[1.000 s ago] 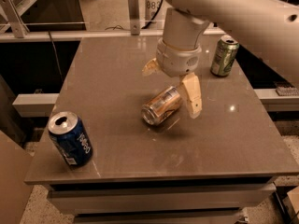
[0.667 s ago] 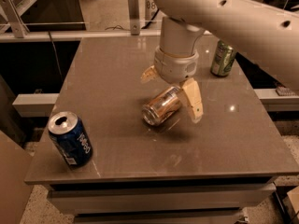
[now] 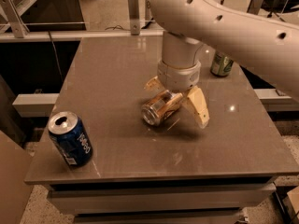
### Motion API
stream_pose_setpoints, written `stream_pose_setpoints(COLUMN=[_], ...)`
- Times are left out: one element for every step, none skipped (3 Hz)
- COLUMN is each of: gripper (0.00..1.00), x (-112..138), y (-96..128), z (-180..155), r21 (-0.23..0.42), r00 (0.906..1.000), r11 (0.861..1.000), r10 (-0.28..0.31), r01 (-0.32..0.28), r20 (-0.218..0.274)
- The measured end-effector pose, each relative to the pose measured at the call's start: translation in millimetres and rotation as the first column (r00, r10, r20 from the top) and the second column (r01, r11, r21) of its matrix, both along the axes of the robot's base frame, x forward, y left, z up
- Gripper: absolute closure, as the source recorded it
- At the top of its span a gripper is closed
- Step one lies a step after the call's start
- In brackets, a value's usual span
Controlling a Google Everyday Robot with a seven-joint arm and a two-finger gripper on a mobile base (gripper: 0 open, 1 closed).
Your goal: Place orange can upright
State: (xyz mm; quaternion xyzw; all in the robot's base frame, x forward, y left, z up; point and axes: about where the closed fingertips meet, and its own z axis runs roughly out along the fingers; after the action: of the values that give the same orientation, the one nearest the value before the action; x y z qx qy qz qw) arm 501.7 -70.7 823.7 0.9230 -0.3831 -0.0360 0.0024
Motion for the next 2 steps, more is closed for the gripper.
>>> stream_pose_setpoints(gripper=[0.0, 0.0], x=[5.1, 10.3], y=[0.3, -2.8], z=[-3.8, -7.7], r21=[-0.005, -0.021], r00=[0.9998, 0.9991], r11=[1.0, 0.999], r10=[0.009, 0.031], r01=[-0.009, -0.03], r20=[0.017, 0.029])
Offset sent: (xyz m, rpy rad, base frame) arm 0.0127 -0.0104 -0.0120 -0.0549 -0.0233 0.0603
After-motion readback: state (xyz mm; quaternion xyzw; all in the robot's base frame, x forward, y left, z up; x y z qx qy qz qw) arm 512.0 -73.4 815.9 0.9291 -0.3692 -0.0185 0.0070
